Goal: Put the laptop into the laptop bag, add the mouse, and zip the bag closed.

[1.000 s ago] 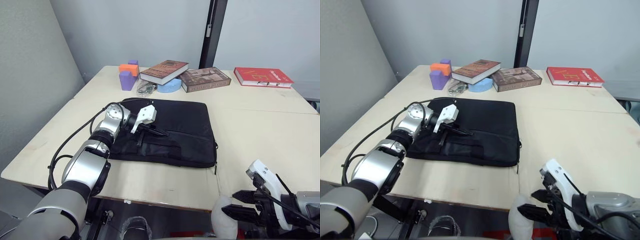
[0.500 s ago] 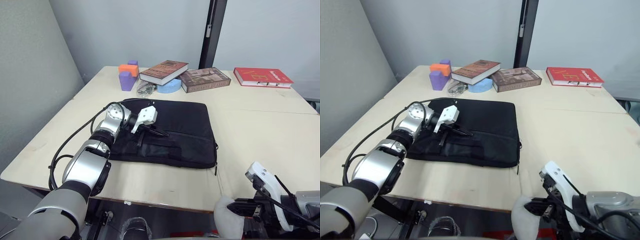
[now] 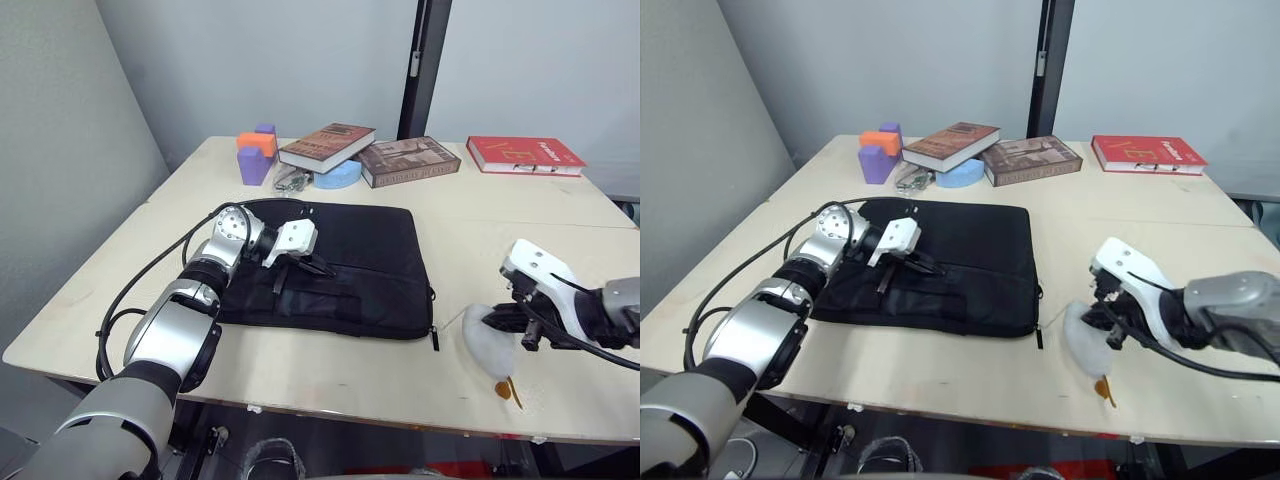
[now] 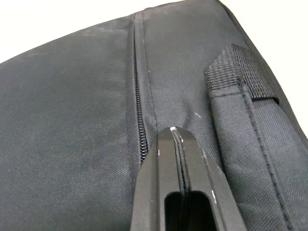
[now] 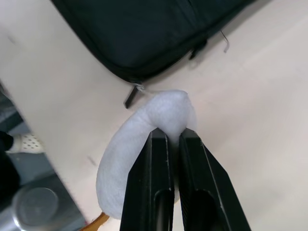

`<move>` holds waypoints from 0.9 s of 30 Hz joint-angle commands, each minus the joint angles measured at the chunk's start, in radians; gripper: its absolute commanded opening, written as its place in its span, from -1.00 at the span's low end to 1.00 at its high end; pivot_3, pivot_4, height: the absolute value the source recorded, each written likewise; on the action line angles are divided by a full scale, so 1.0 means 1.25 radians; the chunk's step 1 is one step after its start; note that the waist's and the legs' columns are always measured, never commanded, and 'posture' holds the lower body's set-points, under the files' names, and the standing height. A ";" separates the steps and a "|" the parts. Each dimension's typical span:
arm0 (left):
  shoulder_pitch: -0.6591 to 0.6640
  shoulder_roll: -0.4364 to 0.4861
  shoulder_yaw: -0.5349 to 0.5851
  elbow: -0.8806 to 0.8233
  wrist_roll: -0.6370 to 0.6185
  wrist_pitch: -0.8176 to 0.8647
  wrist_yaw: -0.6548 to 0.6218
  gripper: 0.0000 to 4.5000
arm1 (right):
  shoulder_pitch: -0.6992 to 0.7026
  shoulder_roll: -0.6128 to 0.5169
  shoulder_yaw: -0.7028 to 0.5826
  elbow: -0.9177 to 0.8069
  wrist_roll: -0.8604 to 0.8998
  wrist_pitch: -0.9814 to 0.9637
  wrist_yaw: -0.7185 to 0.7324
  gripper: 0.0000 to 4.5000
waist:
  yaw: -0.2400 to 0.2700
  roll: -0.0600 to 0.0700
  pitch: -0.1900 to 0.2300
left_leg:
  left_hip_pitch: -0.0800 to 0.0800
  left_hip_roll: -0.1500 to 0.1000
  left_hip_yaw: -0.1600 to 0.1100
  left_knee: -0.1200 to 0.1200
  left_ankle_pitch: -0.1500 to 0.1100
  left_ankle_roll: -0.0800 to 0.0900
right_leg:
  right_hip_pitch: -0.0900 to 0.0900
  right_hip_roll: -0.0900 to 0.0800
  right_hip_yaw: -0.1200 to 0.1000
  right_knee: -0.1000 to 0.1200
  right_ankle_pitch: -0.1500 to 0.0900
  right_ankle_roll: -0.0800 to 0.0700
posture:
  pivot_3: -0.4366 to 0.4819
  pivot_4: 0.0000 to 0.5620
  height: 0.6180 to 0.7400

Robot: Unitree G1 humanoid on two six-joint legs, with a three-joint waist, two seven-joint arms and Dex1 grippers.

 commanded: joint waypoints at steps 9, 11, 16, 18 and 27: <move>0.062 0.020 -0.090 0.073 0.128 -0.015 0.028 -1.00 | -0.366 0.123 0.331 0.223 -0.376 -0.043 -0.024 -0.98 | -0.017 0.004 -0.003 | 0.001 -0.001 0.002 -0.005 0.000 0.000 | -0.001 0.000 0.001 0.000 0.000 0.000 | -0.05 -0.47 0.75; 0.061 0.015 -0.084 0.073 0.120 -0.008 0.024 -1.00 | -0.413 0.161 0.366 0.248 -0.409 -0.045 -0.012 -0.98 | -0.020 0.004 -0.003 | 0.001 -0.001 0.002 -0.005 0.000 0.000 | -0.001 0.000 0.001 0.000 0.000 -0.001 | -0.05 -0.47 0.75; 0.069 0.009 -0.077 0.063 0.108 -0.004 0.016 -1.00 | -0.503 0.250 0.426 0.344 -0.485 -0.062 0.018 -0.98 | -0.021 0.005 -0.004 | 0.000 -0.001 0.003 -0.005 0.000 0.000 | 0.000 0.000 0.001 0.000 0.008 -0.013 | -0.05 -0.47 0.75; 0.075 0.009 -0.076 0.059 0.106 -0.004 0.013 -1.00 | -0.528 0.267 0.444 0.396 -0.524 -0.083 0.028 -0.98 | -0.020 0.006 -0.004 | 0.000 0.000 0.003 -0.005 0.000 0.000 | 0.000 0.000 0.002 0.000 0.008 -0.013 | -0.05 -0.47 0.75; 0.109 0.027 -0.079 0.035 0.110 -0.015 0.002 -1.00 | -0.646 0.360 0.455 0.596 -0.633 -0.164 0.069 -0.98 | -0.035 0.007 -0.005 | -0.001 0.000 0.004 -0.006 0.000 0.000 | -0.001 0.000 0.001 -0.001 0.008 -0.013 | -0.05 -0.47 0.75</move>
